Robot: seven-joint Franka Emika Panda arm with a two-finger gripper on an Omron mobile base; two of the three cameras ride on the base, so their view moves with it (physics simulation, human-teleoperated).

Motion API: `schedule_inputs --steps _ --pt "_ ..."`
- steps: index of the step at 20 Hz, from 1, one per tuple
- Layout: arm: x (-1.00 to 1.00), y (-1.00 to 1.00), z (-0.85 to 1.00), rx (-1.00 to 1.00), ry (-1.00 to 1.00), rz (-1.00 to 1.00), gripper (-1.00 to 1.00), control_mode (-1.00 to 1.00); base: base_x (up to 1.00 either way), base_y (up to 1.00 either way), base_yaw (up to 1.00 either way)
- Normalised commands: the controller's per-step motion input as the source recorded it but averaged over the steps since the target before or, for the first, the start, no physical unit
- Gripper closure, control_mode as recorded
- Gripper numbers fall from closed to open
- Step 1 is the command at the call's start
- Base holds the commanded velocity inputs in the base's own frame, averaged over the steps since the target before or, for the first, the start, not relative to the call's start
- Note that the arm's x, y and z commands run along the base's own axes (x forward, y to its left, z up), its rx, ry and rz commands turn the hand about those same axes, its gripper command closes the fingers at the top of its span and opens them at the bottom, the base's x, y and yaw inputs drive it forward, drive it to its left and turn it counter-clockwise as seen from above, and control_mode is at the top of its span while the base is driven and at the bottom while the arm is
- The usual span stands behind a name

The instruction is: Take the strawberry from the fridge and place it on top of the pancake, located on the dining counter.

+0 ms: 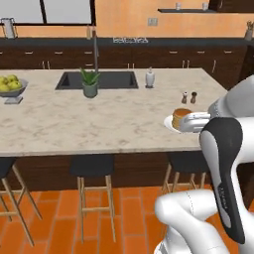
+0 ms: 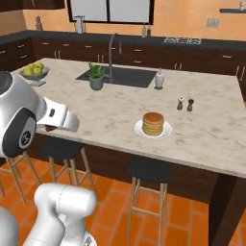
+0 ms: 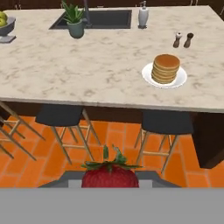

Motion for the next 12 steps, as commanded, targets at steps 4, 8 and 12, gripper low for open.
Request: schedule_inputs --steps 4,8,12 --pt "0.0 0.0 0.0 0.0 0.0 0.0 1.0 1.0 0.03 -0.35 -0.38" --pt "0.0 0.0 0.0 0.0 0.0 0.0 1.0 1.0 0.04 -0.57 -0.4" --pt "0.0 0.0 0.0 0.0 0.0 0.0 1.0 1.0 0.54 -0.34 -0.17"
